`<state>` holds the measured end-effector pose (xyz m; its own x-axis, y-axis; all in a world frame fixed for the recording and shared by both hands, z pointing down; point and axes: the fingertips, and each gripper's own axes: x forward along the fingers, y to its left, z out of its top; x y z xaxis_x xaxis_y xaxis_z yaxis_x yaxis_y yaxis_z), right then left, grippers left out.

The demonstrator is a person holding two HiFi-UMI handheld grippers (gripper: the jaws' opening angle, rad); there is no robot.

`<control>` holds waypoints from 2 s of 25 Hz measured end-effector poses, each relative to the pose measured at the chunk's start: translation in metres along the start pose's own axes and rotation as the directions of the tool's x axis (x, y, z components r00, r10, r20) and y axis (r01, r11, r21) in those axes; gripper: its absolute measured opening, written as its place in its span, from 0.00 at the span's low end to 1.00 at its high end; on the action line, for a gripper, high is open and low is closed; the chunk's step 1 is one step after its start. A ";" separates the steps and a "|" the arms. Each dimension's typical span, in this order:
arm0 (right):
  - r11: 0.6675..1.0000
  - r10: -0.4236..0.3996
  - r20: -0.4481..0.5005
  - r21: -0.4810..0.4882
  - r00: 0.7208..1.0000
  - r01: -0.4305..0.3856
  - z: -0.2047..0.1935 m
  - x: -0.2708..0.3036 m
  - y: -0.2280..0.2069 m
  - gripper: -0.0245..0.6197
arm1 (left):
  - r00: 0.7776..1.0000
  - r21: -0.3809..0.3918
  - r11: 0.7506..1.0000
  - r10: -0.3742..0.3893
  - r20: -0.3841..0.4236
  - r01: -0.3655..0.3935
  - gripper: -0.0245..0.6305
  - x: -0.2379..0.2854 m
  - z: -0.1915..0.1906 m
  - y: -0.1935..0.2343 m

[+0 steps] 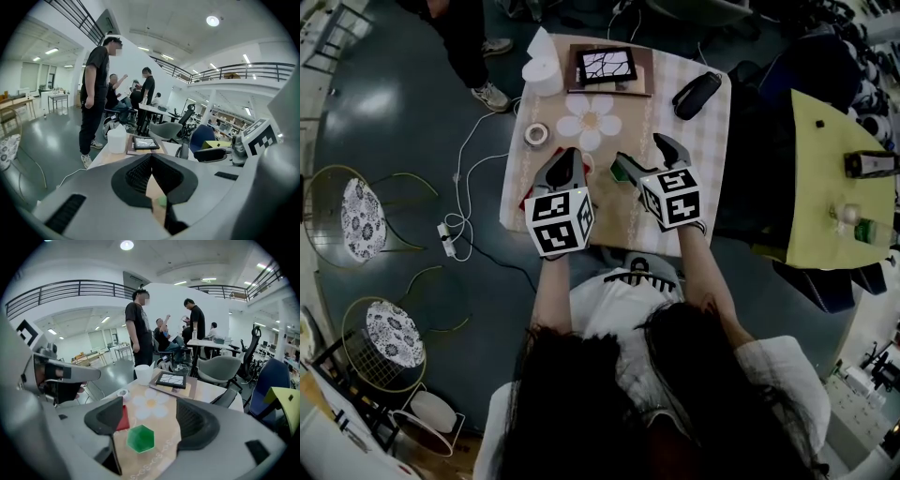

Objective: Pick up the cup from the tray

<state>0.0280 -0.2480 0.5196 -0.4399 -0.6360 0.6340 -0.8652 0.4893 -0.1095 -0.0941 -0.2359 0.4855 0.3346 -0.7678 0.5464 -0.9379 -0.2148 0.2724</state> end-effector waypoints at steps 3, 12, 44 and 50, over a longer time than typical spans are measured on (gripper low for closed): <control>0.999 -0.034 0.024 0.029 0.999 0.033 0.005 -0.010 -0.006 0.49 | 1.000 0.008 1.000 -0.009 0.017 0.008 0.05 -0.002 0.006 -0.008; 0.995 -0.080 0.051 0.065 0.995 0.077 0.009 -0.026 -0.018 0.09 | 0.999 0.037 0.999 -0.026 0.035 0.025 0.05 -0.003 0.013 -0.031; 0.985 -0.172 0.021 0.012 0.985 0.172 0.005 -0.023 -0.017 0.05 | 0.999 0.020 1.000 -0.016 0.039 0.016 0.05 -0.011 0.008 -0.023; 0.981 -0.194 0.031 0.020 0.980 0.194 0.006 -0.025 -0.019 0.05 | 0.999 0.022 1.000 -0.017 0.038 0.016 0.05 -0.011 0.008 -0.021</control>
<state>0.0542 -0.2446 0.5014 -0.2708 -0.7369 0.6194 -0.9386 0.3451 0.0004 -0.0786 -0.2274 0.4671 0.3471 -0.7863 0.5111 -0.9340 -0.2406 0.2640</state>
